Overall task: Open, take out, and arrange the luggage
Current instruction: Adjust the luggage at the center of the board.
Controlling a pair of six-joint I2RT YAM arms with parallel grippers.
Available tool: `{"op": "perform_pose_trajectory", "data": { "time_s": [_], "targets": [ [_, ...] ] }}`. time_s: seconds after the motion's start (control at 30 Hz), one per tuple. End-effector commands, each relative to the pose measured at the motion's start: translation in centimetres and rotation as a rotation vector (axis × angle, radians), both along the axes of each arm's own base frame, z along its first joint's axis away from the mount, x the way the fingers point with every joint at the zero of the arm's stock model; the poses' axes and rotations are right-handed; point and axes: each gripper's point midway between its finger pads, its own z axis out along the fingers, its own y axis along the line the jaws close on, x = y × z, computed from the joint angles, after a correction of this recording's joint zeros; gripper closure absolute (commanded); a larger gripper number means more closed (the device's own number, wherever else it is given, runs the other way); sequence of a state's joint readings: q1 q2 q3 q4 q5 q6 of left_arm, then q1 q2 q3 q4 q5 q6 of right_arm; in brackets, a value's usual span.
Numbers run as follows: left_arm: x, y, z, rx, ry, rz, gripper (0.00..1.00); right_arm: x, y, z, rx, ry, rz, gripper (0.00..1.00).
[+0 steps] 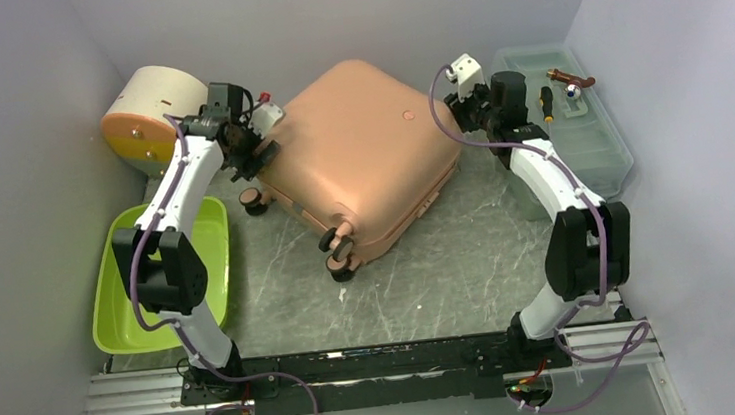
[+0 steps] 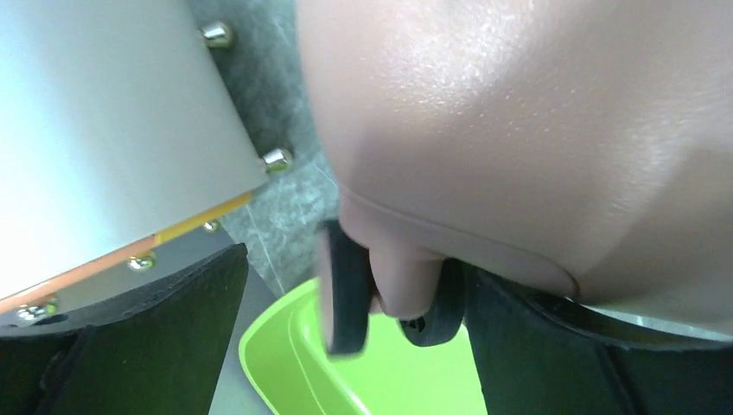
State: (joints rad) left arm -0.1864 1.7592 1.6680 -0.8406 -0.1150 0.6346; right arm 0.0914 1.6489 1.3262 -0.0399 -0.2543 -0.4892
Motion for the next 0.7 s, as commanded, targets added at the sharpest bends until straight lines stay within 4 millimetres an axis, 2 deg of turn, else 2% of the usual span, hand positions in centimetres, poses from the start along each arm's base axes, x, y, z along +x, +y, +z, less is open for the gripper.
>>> {"op": "perform_pose_trajectory", "data": {
  "time_s": [0.0, 0.03, 0.1, 0.17, 0.27, 0.37, 0.43, 0.5, 0.67],
  "targets": [
    [4.8, -6.9, 5.6, -0.276, -0.221, -0.052, 0.01, -7.5, 7.8, -4.0, 0.148, 0.264, 0.201, 0.49],
    [4.3, -7.4, 6.5, -0.320, -0.229, -0.036, 0.01, -7.4, 6.7, -2.8, 0.148, 0.234, 0.139, 0.45],
    [3.4, -8.0, 8.4, -0.395, -0.249, 0.017, 0.01, -7.8, 5.3, 0.8, 0.170, 0.156, 0.072, 0.32],
    [2.3, -8.7, 9.7, -0.464, -0.249, 0.067, 0.01, -8.9, 5.3, 4.7, 0.216, 0.073, 0.080, 0.04],
    [0.8, -9.8, 10.7, -0.554, -0.253, 0.122, 0.01, -11.1, 7.0, 10.3, 0.298, -0.030, 0.144, 0.00],
    [-0.2, -10.0, 11.4, -0.612, -0.264, 0.152, 0.01, -12.8, 8.8, 13.8, 0.344, -0.052, 0.216, 0.00],
    [-0.7, -9.9, 11.9, -0.638, -0.277, 0.166, 0.01, -13.6, 9.6, 14.6, 0.354, -0.044, 0.262, 0.00],
    [-1.3, -10.1, 12.2, -0.671, -0.280, 0.172, 0.00, -14.4, 9.8, 14.1, 0.334, -0.045, 0.301, 0.00],
    [-2.6, -10.5, 12.7, -0.754, -0.273, 0.210, 0.01, -15.0, 8.6, 10.7, 0.225, -0.057, 0.289, 0.00]
  ]
}}
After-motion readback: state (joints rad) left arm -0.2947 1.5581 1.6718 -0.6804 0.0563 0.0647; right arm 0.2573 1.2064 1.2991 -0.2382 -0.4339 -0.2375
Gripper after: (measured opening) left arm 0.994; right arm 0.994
